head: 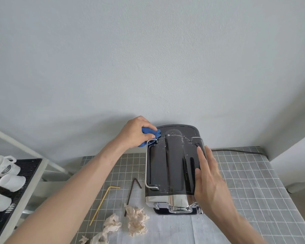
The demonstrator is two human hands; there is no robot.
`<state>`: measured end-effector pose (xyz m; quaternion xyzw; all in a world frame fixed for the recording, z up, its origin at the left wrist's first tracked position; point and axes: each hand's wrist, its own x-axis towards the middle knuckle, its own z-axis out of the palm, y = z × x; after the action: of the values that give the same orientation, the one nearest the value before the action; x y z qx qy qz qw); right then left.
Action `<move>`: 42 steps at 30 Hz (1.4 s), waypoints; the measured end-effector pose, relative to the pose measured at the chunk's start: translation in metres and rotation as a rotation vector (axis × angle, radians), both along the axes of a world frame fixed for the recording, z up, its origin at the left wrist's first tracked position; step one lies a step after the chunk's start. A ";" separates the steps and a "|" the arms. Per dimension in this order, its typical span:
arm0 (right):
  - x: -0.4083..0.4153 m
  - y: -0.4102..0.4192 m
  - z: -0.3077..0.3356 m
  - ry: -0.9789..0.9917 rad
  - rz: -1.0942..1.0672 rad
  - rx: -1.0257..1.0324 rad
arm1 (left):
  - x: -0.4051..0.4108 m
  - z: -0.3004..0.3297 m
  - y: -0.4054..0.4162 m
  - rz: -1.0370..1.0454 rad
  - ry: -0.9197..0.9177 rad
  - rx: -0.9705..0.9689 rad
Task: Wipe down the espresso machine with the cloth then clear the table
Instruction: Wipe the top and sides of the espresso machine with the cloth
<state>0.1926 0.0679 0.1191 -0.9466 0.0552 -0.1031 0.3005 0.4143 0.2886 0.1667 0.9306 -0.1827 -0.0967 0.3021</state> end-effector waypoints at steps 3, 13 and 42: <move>0.000 0.000 0.000 -0.003 -0.001 -0.002 | 0.012 0.012 -0.010 -0.159 -0.019 0.111; 0.000 0.000 -0.002 -0.020 0.004 0.011 | 0.032 0.025 -0.016 -0.375 -0.069 0.342; 0.001 -0.002 -0.006 -0.058 0.014 0.021 | 0.033 0.026 -0.053 -0.404 0.051 0.162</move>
<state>0.1938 0.0660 0.1128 -0.9404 0.0411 -0.1280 0.3124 0.4478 0.2353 0.1931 0.8936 -0.3496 -0.1930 0.2052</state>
